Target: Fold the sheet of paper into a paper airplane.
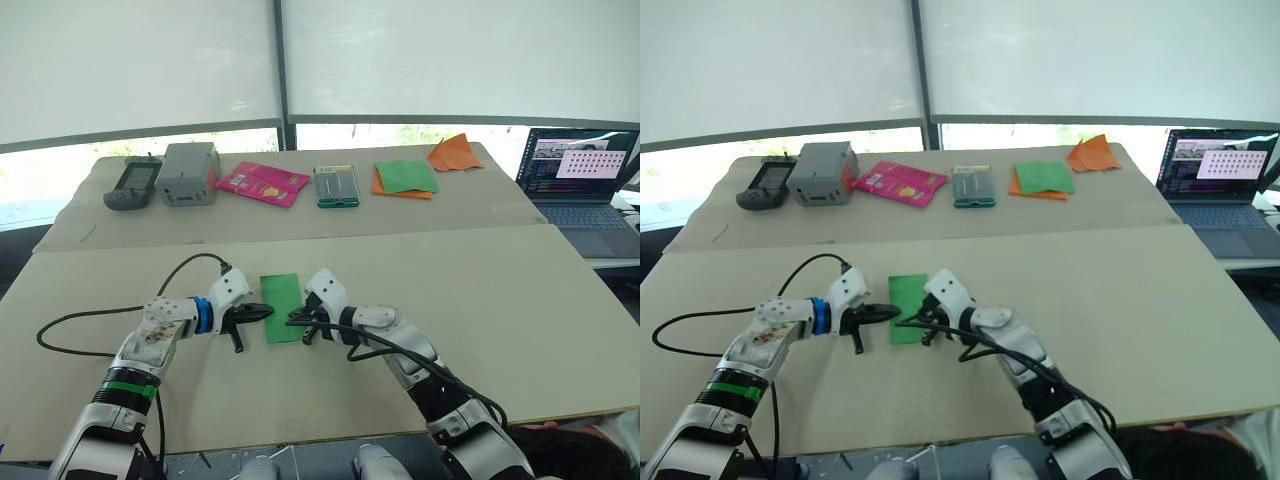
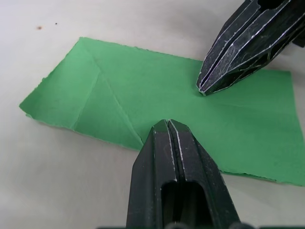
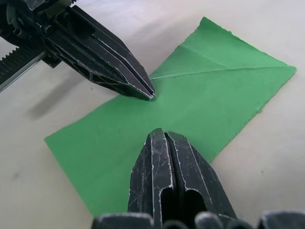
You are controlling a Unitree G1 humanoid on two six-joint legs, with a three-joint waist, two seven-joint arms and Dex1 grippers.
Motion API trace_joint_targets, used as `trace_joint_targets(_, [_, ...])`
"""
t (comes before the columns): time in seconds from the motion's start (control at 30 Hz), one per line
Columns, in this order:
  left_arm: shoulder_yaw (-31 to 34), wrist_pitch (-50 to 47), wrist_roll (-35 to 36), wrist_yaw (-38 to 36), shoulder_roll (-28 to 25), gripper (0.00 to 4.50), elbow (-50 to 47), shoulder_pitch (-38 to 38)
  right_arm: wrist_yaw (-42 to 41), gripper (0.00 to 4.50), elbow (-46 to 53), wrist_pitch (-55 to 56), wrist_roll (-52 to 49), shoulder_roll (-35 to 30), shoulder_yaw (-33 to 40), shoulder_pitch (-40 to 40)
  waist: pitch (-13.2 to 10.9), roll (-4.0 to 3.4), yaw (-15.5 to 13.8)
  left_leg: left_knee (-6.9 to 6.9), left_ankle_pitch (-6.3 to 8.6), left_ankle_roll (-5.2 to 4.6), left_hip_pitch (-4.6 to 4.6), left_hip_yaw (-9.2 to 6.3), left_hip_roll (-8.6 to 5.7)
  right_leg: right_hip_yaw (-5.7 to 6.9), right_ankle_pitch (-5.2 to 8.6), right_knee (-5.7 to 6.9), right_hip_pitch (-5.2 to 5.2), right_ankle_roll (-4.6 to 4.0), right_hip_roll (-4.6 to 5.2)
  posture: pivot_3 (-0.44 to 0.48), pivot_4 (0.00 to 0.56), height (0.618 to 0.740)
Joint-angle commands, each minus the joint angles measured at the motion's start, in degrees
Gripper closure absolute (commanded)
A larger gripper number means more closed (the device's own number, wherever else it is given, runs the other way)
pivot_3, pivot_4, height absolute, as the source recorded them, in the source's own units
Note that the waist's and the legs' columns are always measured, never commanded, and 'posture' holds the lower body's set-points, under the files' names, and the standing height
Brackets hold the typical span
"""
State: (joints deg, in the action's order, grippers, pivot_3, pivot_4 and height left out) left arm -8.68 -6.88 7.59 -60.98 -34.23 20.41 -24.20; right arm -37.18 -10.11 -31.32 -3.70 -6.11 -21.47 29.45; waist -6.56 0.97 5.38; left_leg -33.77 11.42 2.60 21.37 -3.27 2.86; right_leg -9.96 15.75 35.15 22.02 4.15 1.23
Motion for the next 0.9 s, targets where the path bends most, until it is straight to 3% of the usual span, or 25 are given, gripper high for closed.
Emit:
trace_joint_targets(0.03, [-2.01, 1.44, -2.74, -0.09, 0.08, 4.5, 1.59, 0.7, -2.02, 4.49, 0.57, 0.89, -0.92, -1.17, 0.75, 0.07, 0.03, -0.01, -0.02, -0.01, 0.0, 0.0, 0.0, 0.0, 0.0, 0.0, 0.0, 0.0, -0.01, 0.0, 0.0, 0.0, 0.15, 0.74])
trace_joint_targets(0.27, [-2.69, 2.67, -3.75, -0.38, 0.02, 4.5, 1.31, 1.05, -7.51, 4.49, -7.28, 4.21, 0.43, -4.78, 0.01, 3.01, 0.07, -0.07, -0.07, -0.02, 0.0, 0.0, -0.02, 0.0, 0.0, 0.0, 0.01, 0.0, -0.04, 0.02, 0.0, 0.0, 0.15, 0.74])
trace_joint_targets(0.47, [-3.13, 2.65, -4.16, -0.47, -0.49, 4.5, -0.46, 2.34, -9.5, 4.49, -16.06, 9.19, 0.99, -3.75, 0.24, 7.44, 0.1, -0.1, 0.08, -0.03, 0.0, 0.0, -0.18, 0.0, -0.01, 0.0, 0.02, 0.0, -0.21, 0.03, 0.0, 0.0, 0.15, 0.74])
trace_joint_targets(0.9, [-2.79, 1.05, -3.78, -0.4, -1.29, 4.5, -3.95, 4.43, -9.99, 4.49, -47.65, 24.69, 3.52, 1.76, 3.65, 24.78, 0.09, -0.2, 0.43, -0.03, 0.02, -0.03, -0.29, -0.04, -0.01, 0.0, 0.05, -0.02, -0.67, 0.05, 0.0, 0.0, 0.15, 0.74])
